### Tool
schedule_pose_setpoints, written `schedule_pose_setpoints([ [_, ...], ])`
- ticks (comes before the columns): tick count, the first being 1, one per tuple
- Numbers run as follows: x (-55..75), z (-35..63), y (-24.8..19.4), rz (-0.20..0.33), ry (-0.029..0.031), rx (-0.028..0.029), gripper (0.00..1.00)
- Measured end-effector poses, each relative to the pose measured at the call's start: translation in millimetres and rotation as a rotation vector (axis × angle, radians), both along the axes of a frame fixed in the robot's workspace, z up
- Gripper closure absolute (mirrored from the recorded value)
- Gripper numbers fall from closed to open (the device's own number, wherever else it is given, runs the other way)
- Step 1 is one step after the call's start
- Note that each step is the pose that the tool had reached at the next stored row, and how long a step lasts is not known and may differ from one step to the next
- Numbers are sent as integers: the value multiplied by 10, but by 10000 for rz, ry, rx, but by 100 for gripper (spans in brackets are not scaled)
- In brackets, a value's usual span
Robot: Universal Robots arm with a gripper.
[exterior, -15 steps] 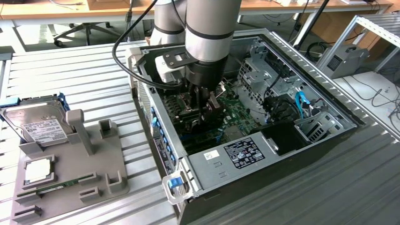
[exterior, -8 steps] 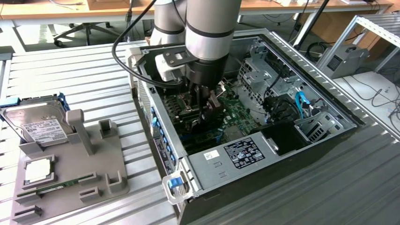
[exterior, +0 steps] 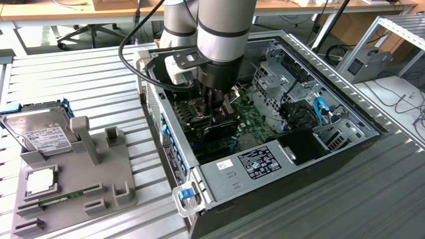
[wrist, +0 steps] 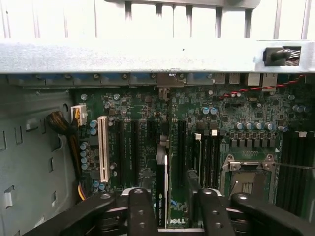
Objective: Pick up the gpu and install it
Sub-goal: 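Insert the gpu into the slot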
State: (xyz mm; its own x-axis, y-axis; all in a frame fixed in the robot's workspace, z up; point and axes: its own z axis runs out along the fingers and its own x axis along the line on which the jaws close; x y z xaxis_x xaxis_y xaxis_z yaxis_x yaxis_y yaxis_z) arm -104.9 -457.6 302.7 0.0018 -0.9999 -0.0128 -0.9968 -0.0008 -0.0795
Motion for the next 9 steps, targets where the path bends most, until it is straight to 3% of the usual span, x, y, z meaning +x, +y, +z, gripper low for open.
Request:
schedule_pose_setpoints([
  [1, 0, 4, 0, 0, -2, 0, 68],
  [3, 0, 11, 0, 0, -8, 0, 68],
  [6, 0, 20, 0, 0, -19, 3, 86],
  [7, 0, 21, 1, 0, -21, -10, 86],
  [9, 0, 23, 0, -1, -20, -238, 89],
])
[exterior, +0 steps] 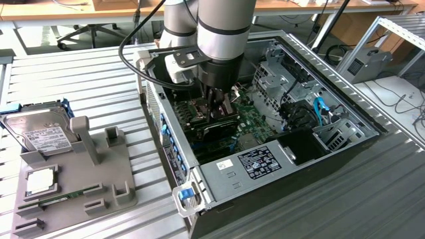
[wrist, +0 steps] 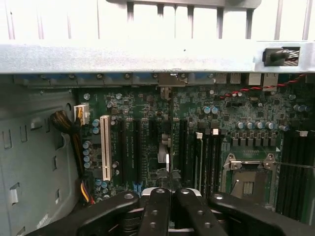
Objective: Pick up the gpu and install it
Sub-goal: 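Insert the gpu into the slot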
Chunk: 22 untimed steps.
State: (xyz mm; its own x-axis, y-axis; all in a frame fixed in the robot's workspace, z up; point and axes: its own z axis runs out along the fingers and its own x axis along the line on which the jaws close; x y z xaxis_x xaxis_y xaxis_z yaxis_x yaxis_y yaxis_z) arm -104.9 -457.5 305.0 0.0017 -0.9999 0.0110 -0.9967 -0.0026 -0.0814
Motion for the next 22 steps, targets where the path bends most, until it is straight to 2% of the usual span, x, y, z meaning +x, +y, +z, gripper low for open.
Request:
schedule_pose_setpoints([
  [1, 0, 1, 0, 1, 1, -143, 89],
  [2, 0, 4, -1, 1, 0, -192, 89],
  [3, 1, 10, -1, 1, -2, -194, 89],
  [5, 0, 10, -1, 2, 3, -174, 89],
  [7, 0, 11, 0, 1, 64, -126, 89],
  [10, 0, 11, 0, 2, 163, -93, 89],
  [14, 0, 11, 0, 3, 376, -60, 89],
  [15, 0, 11, 0, 4, 495, -47, 89],
  [19, 0, 11, 0, 5, 739, -23, 89],
  [20, 0, 11, -1, 6, 788, -17, 89],
  [22, 0, 16, -1, 5, 807, -17, 89],
])
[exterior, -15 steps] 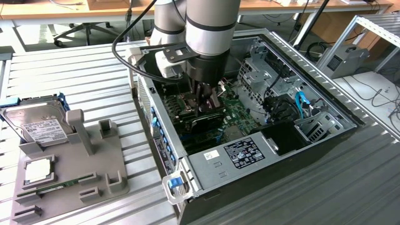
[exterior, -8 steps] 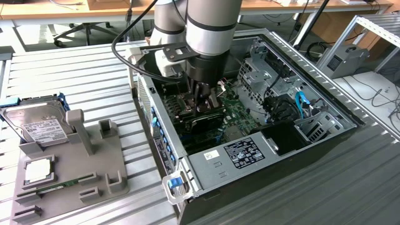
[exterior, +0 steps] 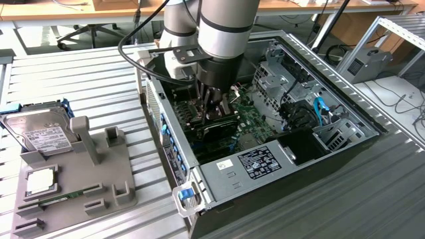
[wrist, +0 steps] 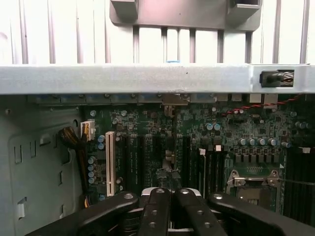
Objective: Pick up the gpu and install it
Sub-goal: 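Insert the gpu into the slot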
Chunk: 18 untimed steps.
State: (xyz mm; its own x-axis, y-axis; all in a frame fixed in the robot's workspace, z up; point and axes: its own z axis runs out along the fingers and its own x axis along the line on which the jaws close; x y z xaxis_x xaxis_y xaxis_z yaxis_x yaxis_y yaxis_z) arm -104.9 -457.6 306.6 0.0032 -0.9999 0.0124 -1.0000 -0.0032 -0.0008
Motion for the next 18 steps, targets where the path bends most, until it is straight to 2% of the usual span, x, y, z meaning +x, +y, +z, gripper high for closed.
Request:
schedule_pose_setpoints([
  [4, 2, 4, 0, 0, -6, 0, 89],
  [7, 74, 4, 0, 0, -6, -7, 89],
  [12, 306, 3, 0, 1, -8, -16, 89],
  [15, 522, 3, 0, 0, -7, -16, 89],
  [18, 567, 3, 0, 0, -6, -17, 89],
])
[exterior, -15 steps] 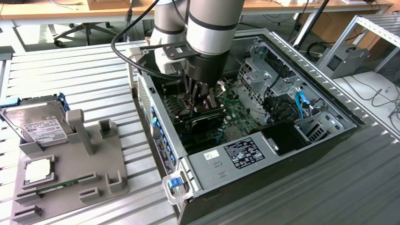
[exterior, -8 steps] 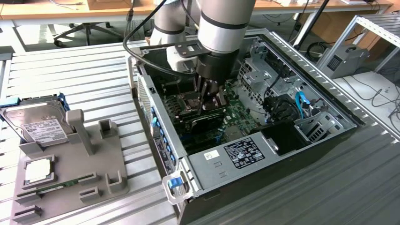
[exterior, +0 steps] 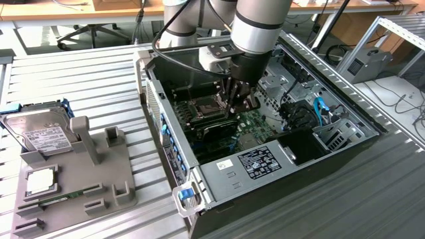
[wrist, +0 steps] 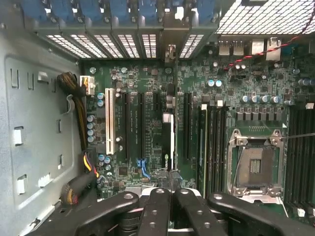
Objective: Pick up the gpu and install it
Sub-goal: 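Insert the gpu into the slot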
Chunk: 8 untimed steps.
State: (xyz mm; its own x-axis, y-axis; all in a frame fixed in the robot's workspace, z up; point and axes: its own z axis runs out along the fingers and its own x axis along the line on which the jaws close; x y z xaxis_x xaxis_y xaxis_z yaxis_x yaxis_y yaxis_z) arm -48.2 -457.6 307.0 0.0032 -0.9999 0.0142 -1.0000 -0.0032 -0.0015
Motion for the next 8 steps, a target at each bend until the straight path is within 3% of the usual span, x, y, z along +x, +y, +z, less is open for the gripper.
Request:
schedule_pose_setpoints([
  [8, 1, 27, 1, 0, -16, 3, 89],
])
